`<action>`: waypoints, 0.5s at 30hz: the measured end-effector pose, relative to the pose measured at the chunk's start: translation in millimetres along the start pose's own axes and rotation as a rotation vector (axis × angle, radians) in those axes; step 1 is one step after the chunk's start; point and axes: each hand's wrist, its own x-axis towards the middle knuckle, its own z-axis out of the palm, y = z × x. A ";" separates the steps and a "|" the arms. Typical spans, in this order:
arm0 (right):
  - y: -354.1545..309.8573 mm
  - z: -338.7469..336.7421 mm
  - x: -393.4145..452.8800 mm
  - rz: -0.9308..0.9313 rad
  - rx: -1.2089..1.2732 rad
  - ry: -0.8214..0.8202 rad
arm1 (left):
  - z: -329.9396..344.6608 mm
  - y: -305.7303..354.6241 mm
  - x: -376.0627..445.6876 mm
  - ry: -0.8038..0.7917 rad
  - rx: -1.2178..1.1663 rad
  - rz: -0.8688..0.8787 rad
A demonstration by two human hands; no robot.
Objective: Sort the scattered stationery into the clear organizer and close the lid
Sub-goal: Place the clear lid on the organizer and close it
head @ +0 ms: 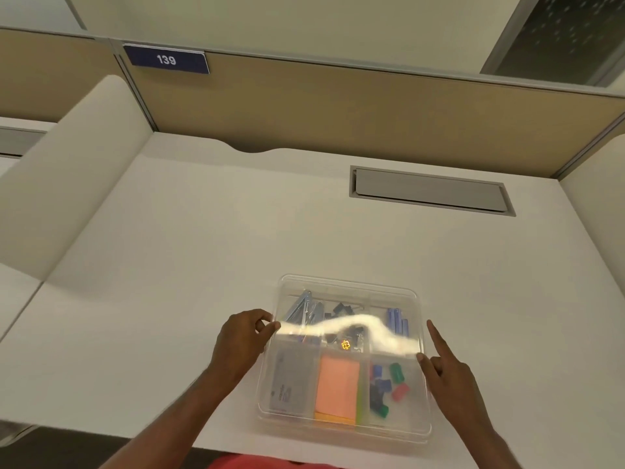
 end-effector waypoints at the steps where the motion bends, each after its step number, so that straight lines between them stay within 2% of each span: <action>1: 1.6 2.2 -2.6 0.004 0.001 -0.014 | -0.2 -0.9 -1.3 0.000 0.010 -0.001; 10: 5.5 12.4 -14.8 0.051 0.056 -0.061 | 0.5 -6.6 -7.2 -0.044 0.050 0.002; 15: 3.3 4.5 2.7 0.082 0.193 0.089 | 4.6 -5.5 -6.1 0.002 0.144 0.061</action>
